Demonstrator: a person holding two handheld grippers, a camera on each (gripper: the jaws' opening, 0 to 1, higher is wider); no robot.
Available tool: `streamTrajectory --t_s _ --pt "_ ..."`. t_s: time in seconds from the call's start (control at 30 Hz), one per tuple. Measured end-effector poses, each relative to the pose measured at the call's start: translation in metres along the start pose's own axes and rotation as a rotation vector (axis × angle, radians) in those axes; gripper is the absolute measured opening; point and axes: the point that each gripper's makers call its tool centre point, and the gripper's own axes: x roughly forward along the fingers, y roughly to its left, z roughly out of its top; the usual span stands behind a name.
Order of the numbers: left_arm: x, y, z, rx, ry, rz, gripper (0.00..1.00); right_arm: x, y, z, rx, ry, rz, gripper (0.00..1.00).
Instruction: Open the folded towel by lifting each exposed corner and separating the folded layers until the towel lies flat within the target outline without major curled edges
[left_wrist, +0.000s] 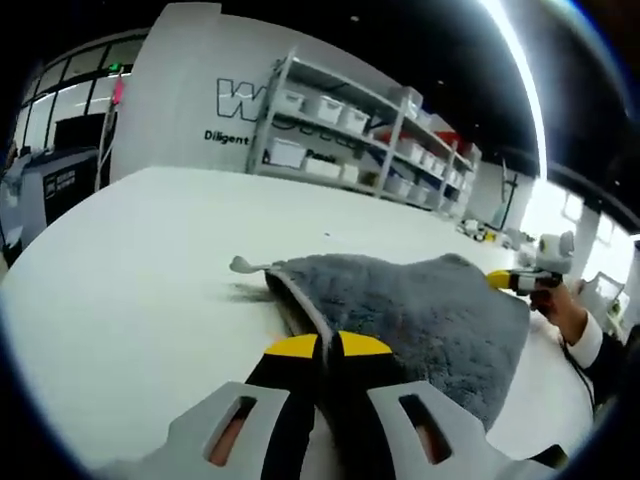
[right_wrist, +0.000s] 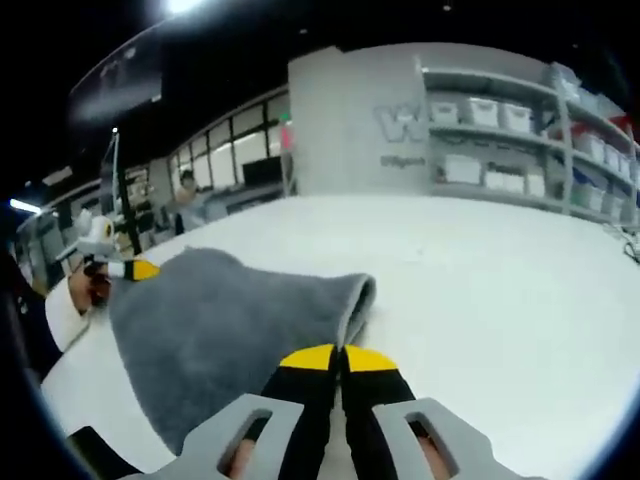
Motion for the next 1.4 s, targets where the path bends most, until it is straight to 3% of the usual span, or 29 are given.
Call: streamTrajectory --t_s 0.23,0.47,0.7,0.8,0.9,1.07,1.4 --pt "0.003 -0.004 -0.001 0.011 0.004 -0.003 0.05 -0.01 0.004 -0.008 -0.013 0.025 -0.015 0.0" --pt "0.003 -0.008 -0.001 0.005 0.003 -0.018 0.05 -0.007 -0.005 -0.003 -0.042 0.036 -0.046 0.0" --pt "0.002 -0.009 0.0 0.041 -0.005 -0.007 0.06 -0.006 -0.006 0.015 -0.098 -0.065 -0.051 0.0" --pt "0.002 -0.007 0.001 0.035 -0.004 -0.006 0.06 0.002 -0.012 0.015 -0.112 -0.05 -0.045 0.0" --pt "0.003 -0.003 0.002 0.04 -0.005 -0.001 0.06 0.004 -0.016 0.021 -0.117 -0.076 -0.031 0.08" --pt "0.003 -0.002 0.002 0.059 -0.01 0.006 0.08 0.007 -0.012 0.034 -0.074 -0.15 0.049 0.14" --pt "0.001 -0.003 0.006 0.059 -0.028 0.0 0.09 0.015 -0.019 0.038 -0.026 -0.199 0.098 0.19"
